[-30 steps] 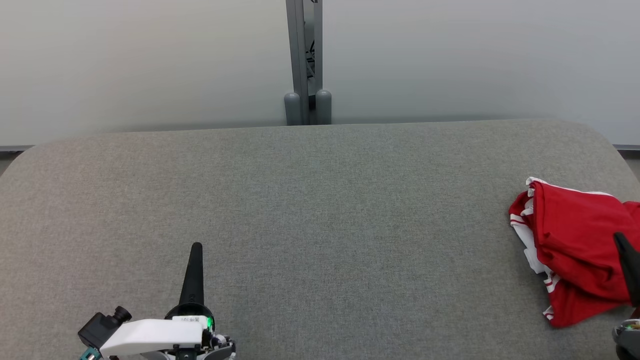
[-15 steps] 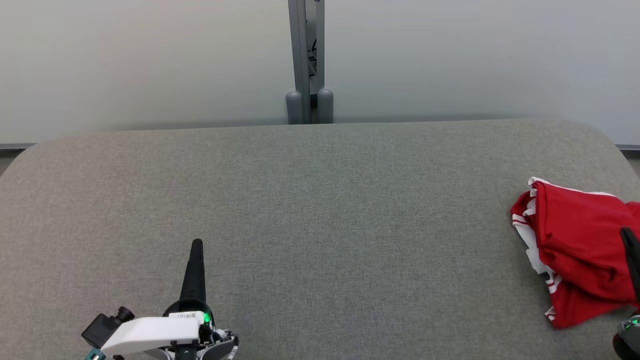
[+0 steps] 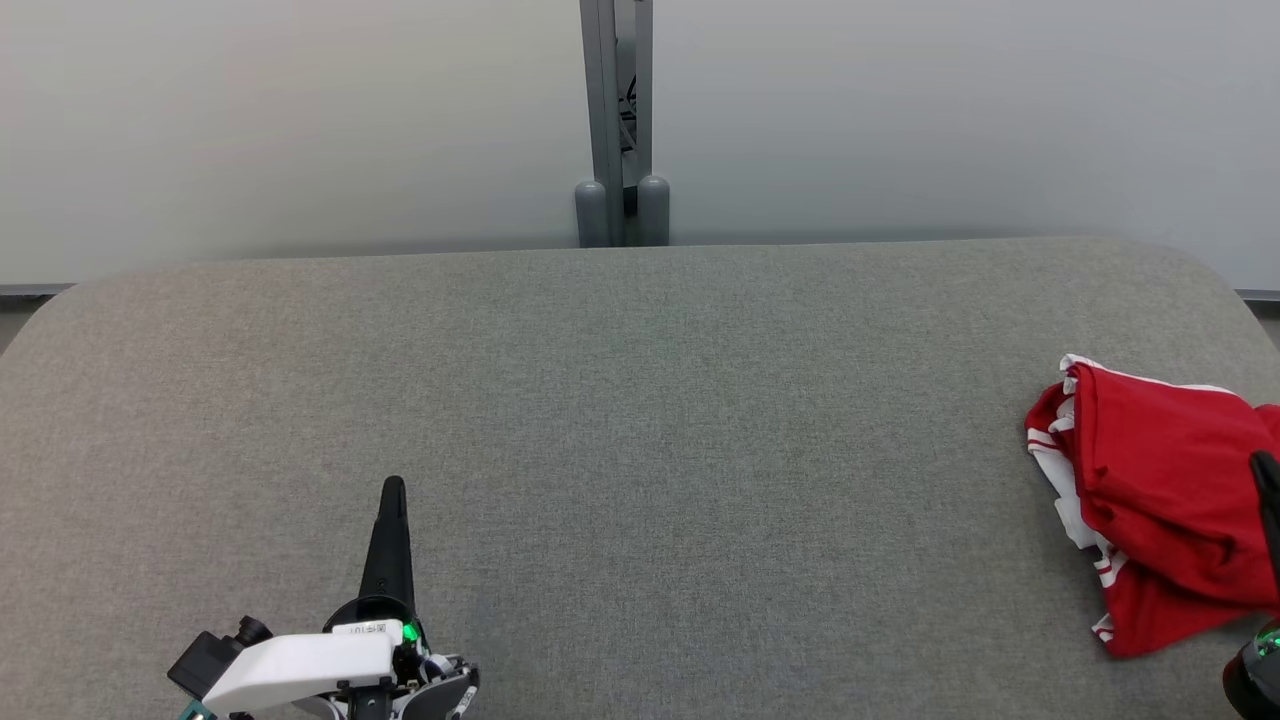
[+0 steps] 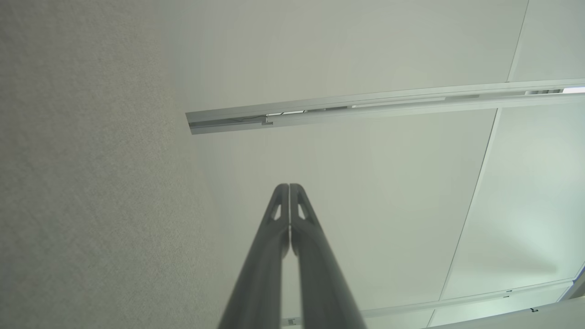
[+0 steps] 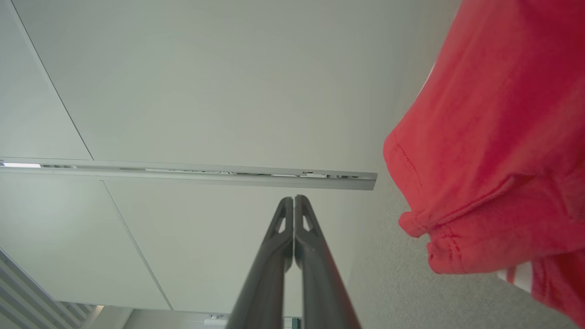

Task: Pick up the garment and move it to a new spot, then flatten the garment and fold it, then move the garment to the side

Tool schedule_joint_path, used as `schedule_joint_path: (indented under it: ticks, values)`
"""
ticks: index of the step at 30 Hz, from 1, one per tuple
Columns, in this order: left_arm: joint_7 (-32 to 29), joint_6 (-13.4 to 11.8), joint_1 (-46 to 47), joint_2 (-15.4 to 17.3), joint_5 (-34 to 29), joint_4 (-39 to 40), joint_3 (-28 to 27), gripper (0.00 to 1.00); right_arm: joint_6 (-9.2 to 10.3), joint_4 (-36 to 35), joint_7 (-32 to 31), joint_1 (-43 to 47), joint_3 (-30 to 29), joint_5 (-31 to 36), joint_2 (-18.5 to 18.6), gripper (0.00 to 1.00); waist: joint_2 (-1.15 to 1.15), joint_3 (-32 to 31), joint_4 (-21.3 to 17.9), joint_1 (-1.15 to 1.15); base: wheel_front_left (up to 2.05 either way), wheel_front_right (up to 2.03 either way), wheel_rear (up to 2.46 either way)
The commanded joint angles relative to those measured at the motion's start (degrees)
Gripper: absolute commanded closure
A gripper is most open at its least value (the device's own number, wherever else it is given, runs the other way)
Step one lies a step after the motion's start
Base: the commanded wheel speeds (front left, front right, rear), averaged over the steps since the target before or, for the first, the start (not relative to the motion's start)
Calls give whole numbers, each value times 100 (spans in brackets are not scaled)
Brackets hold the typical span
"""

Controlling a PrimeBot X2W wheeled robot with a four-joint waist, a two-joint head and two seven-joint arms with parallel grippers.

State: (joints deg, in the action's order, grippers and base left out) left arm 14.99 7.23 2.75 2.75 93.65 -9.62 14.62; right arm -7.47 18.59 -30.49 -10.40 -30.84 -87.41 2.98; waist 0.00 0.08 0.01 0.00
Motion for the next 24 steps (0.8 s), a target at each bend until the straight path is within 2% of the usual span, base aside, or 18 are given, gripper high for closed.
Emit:
schedule_joint_path:
  ticks: [1, 24]
  values:
    - [8, 34, 87, 12, 29, 1, -8, 100, -4, -4, -16, -67, -4, -48, 46, 100, 0, 0, 0, 0, 0, 0, 0]
    - [8, 36, 87, 12, 30, 0, -9, 100, -4, -5, -2, -60, 11, -47, 51, 100, 0, 0, 0, 0, 0, 0, 0]
